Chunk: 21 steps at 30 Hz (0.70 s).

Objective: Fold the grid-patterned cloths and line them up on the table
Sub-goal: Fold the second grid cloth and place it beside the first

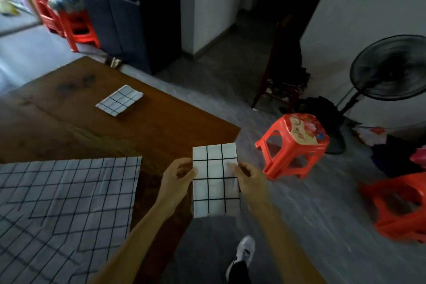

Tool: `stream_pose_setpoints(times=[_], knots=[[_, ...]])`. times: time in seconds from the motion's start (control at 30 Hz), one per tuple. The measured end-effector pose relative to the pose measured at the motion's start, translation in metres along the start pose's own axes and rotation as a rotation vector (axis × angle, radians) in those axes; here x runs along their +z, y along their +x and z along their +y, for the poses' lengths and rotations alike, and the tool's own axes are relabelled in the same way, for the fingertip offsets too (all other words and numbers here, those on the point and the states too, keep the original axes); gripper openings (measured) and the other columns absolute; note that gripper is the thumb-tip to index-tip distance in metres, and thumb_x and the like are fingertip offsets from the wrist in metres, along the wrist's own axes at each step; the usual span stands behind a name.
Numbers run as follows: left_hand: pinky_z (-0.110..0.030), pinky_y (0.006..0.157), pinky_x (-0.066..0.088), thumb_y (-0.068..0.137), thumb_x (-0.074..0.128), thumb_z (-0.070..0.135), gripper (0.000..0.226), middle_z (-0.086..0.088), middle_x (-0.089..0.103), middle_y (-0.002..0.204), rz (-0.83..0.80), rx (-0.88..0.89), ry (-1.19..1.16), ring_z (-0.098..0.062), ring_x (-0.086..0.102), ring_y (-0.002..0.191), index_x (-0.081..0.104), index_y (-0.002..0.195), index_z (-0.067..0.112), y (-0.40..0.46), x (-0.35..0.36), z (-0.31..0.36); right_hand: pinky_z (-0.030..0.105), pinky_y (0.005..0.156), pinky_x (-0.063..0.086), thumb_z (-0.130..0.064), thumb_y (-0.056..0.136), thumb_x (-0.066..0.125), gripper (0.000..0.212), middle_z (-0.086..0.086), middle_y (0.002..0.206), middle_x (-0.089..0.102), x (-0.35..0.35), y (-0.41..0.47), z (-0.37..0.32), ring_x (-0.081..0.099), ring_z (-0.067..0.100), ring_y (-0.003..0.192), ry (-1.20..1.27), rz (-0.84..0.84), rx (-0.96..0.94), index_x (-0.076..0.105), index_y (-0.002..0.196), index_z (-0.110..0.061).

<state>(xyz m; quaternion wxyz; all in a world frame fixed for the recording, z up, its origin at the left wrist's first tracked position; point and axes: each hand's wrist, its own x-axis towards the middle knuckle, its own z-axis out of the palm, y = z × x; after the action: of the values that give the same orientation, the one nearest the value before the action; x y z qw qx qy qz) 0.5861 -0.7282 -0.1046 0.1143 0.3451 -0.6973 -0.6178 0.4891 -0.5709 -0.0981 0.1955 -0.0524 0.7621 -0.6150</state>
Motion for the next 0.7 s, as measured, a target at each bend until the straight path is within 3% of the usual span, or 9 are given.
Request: stream_pose_setpoints(times=[0.23,0.37,0.47,0.57,0.63,0.7], knots=[[-0.038,0.069,0.059,0.086,0.066,0.021,0.039,0.002,0.062,0.113,0.116,-0.107,-0.069,-0.016,0.064,0.095,0.053,0.122,0.026,0.082,0.083,0.055,0.022,0.069,0.054,-0.032,0.086,0.068,0.015,-0.006,0.092,0.073,-0.050,0.144,-0.032,0.068,0.011,0.085,0.083,-0.162,0.047,0.071,0.096,-0.020],[-0.033,0.062,0.057,0.088,0.063,0.020,0.033,0.005,0.063,0.109,0.186,-0.082,-0.101,-0.014,0.065,0.091,0.055,0.119,0.024,0.128,0.112,0.099,0.019,0.062,0.049,-0.032,0.087,0.068,0.016,-0.006,0.083,0.071,-0.061,0.215,-0.078,0.065,0.006,0.076,0.057,-0.247,0.019,0.071,0.086,-0.016],[-0.043,0.071,0.058,0.089,0.060,0.020,0.032,0.003,0.064,0.110,0.215,-0.088,-0.145,-0.017,0.065,0.095,0.055,0.121,0.022,0.163,0.121,0.119,0.031,0.071,0.058,-0.034,0.086,0.068,0.013,-0.004,0.086,0.073,-0.058,0.257,-0.100,0.068,0.014,0.081,0.030,-0.316,0.005,0.071,0.087,-0.021],[-0.047,0.076,0.058,0.088,0.062,0.025,0.033,0.002,0.065,0.112,0.275,-0.098,-0.170,-0.018,0.066,0.097,0.057,0.121,0.022,0.200,0.125,0.118,0.036,0.073,0.060,-0.035,0.085,0.070,0.012,-0.003,0.088,0.073,-0.046,0.304,-0.108,0.069,0.016,0.082,0.025,-0.373,0.016,0.070,0.088,-0.024],[-0.045,0.080,0.057,0.085,0.066,0.032,0.037,0.001,0.065,0.116,0.304,-0.104,-0.186,-0.018,0.065,0.101,0.058,0.120,0.022,0.224,0.124,0.109,0.038,0.073,0.060,-0.036,0.084,0.070,0.020,-0.001,0.091,0.073,-0.032,0.336,-0.110,0.070,0.017,0.083,0.026,-0.456,0.044,0.071,0.097,-0.021],[-0.035,0.072,0.059,0.084,0.067,0.029,0.032,0.002,0.066,0.111,0.376,-0.109,-0.237,-0.018,0.066,0.098,0.060,0.114,0.021,0.251,0.124,0.100,0.042,0.076,0.060,-0.035,0.085,0.070,0.025,0.002,0.094,0.074,-0.012,0.369,-0.112,0.071,0.019,0.086,-0.006,-0.519,0.057,0.070,0.103,-0.017]])
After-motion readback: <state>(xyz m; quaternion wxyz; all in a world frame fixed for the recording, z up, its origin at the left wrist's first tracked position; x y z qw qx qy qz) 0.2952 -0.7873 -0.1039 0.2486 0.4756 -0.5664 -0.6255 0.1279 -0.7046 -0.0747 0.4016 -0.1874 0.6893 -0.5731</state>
